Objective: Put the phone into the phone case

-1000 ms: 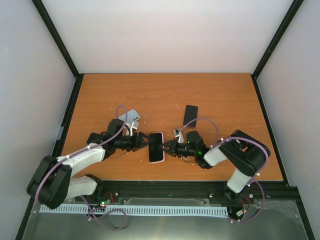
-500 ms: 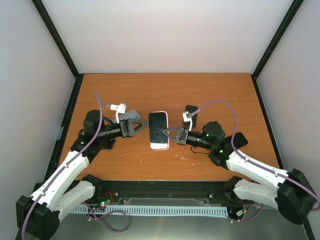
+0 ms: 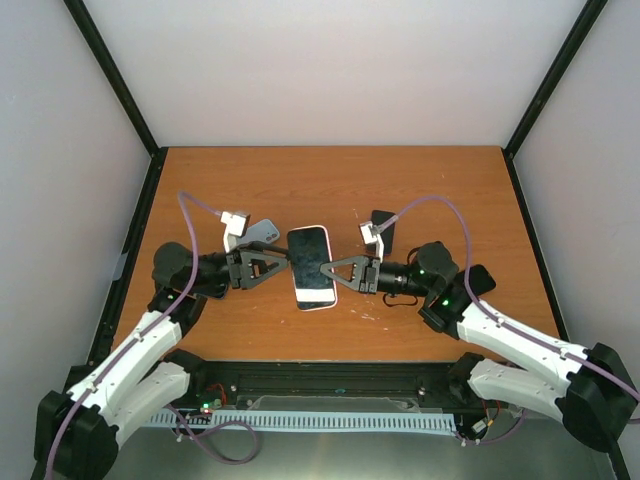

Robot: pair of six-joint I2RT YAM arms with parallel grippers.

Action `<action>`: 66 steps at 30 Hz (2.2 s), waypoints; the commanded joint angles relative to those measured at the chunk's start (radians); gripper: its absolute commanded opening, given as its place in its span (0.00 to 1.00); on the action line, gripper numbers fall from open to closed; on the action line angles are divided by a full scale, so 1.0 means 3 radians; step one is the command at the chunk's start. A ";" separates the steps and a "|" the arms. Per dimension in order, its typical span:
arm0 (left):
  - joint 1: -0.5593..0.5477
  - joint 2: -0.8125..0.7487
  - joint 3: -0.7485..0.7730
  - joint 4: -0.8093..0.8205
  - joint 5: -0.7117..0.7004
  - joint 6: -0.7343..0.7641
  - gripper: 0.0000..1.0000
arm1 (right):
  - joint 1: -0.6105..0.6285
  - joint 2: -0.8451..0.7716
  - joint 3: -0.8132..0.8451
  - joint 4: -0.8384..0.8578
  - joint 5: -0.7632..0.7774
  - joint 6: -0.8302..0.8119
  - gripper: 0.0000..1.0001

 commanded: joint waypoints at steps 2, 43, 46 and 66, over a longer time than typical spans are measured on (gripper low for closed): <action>0.0009 -0.0016 -0.0116 0.0674 -0.0053 -0.0398 0.76 | 0.0094 0.0067 0.0070 0.0704 -0.0125 0.0292 0.12; 0.0009 -0.0017 -0.0159 -0.0522 -0.0340 -0.0339 0.67 | 0.0175 0.0304 -0.0395 0.1190 0.0855 0.0711 0.12; 0.0008 -0.0009 -0.0271 -0.0501 -0.0247 -0.0372 0.75 | 0.0175 0.0325 -0.0341 0.1207 0.0950 0.0731 0.12; -0.0087 0.0380 -0.0117 -0.1035 -0.0206 0.0188 0.01 | 0.0173 0.0583 -0.0243 0.1130 0.1207 0.0722 0.15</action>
